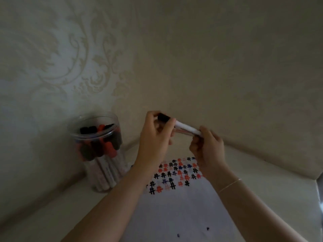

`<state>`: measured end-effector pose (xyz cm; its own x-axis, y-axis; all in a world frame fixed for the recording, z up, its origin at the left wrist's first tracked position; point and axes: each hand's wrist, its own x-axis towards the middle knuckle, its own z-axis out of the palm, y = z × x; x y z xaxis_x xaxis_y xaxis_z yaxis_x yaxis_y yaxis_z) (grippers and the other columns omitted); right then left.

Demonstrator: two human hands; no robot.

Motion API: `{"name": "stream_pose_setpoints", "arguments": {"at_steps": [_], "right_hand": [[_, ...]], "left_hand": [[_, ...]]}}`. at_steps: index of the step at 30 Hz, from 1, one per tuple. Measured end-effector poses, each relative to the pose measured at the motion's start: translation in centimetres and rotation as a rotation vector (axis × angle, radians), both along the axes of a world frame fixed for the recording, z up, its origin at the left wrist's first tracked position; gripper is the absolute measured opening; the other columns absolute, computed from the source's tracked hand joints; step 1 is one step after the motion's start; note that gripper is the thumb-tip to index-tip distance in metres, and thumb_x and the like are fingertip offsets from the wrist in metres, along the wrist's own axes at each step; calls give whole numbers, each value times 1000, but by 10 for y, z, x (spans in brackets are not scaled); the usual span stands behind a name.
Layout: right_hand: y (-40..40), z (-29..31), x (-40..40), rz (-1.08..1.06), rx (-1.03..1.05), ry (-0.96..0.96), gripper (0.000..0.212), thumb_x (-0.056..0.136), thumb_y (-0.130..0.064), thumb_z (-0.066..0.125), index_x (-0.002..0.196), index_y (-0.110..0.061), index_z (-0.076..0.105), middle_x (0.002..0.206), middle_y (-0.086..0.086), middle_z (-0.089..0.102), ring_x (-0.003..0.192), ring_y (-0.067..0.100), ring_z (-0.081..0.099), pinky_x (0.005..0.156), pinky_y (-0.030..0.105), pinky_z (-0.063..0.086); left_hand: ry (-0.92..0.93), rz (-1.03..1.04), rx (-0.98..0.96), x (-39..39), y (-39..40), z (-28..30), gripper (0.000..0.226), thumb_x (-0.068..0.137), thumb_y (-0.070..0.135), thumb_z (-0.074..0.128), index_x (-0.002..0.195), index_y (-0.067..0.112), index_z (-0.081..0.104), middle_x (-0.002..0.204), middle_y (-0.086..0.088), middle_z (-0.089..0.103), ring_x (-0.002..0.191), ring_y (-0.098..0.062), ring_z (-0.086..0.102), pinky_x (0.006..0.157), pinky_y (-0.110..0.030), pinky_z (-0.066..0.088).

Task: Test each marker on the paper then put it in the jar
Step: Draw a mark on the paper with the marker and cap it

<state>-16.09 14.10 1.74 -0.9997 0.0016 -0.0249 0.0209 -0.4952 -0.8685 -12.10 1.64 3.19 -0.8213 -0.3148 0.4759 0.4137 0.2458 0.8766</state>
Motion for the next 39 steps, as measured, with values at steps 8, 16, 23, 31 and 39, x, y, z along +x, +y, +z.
{"name": "stream_pose_setpoints", "arguments": {"at_steps": [8, 16, 23, 31, 39], "right_hand": [[-75, 75, -2, 493, 378, 187, 46, 96, -45, 45, 77, -6, 60, 56, 6, 55, 45, 18, 50, 45, 25, 42], [-86, -9, -60, 350, 2369, 738, 37, 94, -6, 47, 131, -11, 46, 131, 9, 48, 116, 29, 53, 86, 35, 49], [-99, -37, -69, 361, 2382, 1206, 22, 88, 1, 56, 110, -4, 61, 110, 15, 59, 95, 27, 62, 74, 35, 47], [-120, 26, -48, -47, 1355, 1095, 11, 98, -27, 38, 96, -22, 30, 63, -3, 54, 47, 20, 50, 43, 28, 33], [-140, 83, -5, 5, 789, 946, 12, 100, -32, 33, 98, -20, 36, 63, 11, 60, 53, 26, 57, 51, 40, 46]], "left_hand": [[322, 373, -503, 32, -59, 106, 35, 101, 21, 44, 135, 18, 36, 83, 6, 63, 65, -5, 65, 58, -27, 57], [102, 509, -773, 54, -124, 128, 23, 99, 17, 41, 121, 19, 36, 61, -12, 53, 51, -30, 56, 47, -49, 47], [14, 549, -878, 49, -136, 107, 25, 99, 20, 41, 124, 16, 37, 50, 5, 43, 38, -11, 43, 37, -27, 35], [6, 615, -959, 48, -147, 102, 24, 97, 17, 41, 121, 12, 40, 51, 3, 42, 40, -18, 44, 38, -27, 32], [55, 607, -978, 48, -151, 100, 27, 98, 17, 40, 124, 12, 38, 53, 2, 48, 40, -16, 47, 36, -28, 35]]}}
